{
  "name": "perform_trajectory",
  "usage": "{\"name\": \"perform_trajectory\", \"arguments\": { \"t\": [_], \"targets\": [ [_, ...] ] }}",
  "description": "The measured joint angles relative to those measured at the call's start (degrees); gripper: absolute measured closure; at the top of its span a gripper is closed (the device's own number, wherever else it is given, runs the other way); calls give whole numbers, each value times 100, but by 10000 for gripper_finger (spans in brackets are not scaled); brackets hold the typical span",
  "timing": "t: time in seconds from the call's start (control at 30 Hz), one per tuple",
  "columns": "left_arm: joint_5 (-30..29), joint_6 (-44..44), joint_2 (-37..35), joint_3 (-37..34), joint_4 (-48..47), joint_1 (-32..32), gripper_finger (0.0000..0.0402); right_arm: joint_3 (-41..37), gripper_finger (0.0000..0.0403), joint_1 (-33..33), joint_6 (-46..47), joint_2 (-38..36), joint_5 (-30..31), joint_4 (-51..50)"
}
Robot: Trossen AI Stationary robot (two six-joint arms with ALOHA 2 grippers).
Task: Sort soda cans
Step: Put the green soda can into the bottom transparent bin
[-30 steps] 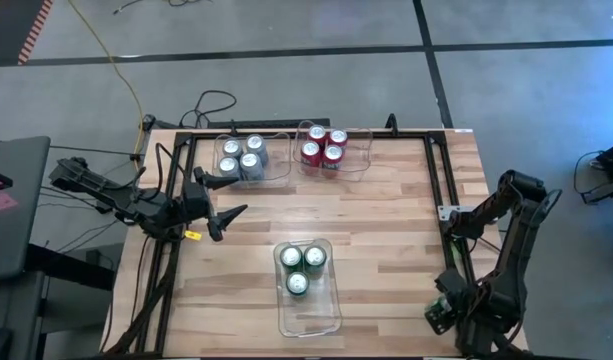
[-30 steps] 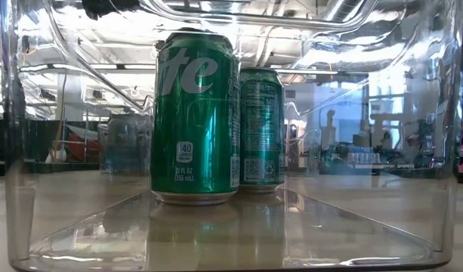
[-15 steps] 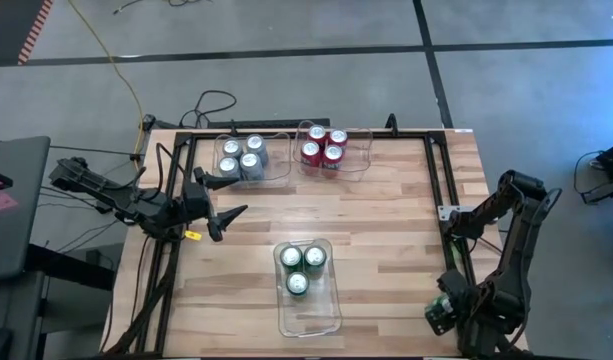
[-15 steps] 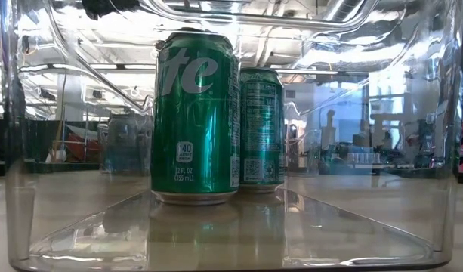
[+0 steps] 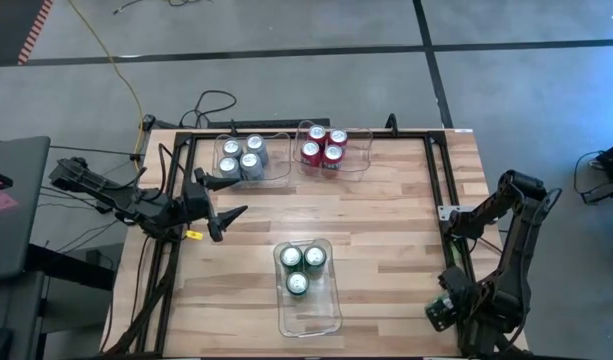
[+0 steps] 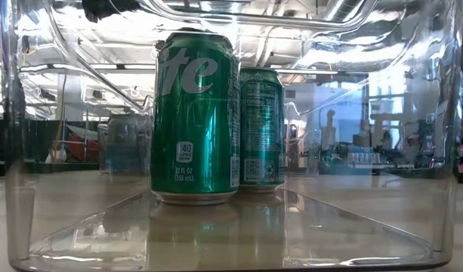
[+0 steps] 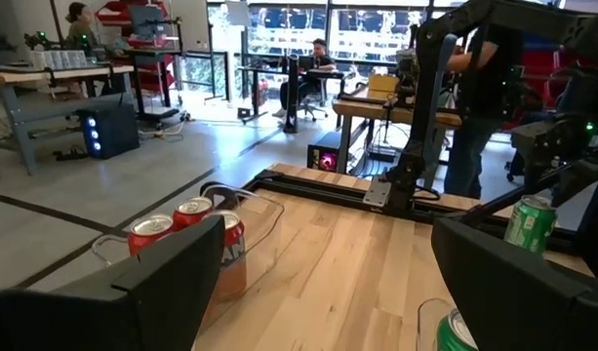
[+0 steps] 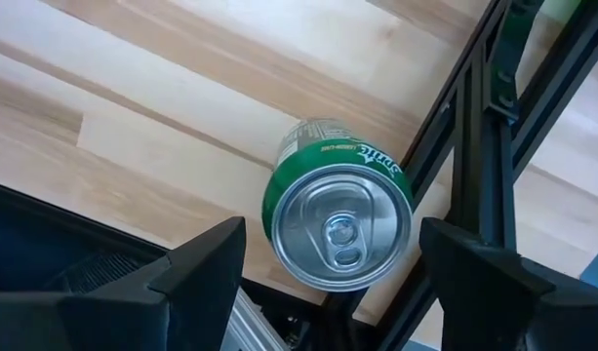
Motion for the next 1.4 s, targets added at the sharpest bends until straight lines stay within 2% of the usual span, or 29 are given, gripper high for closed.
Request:
{"name": "perform_trajectory", "arguments": {
  "t": [0.8,1.4],
  "targets": [
    [-4,-42,1,0,4,0,41,15,78,-13,-568,808,-162,141],
    [-4,-42,-1,-2,-3,-2,41,-12,78,-393,-1020,1153,-79,187]
  ]
}}
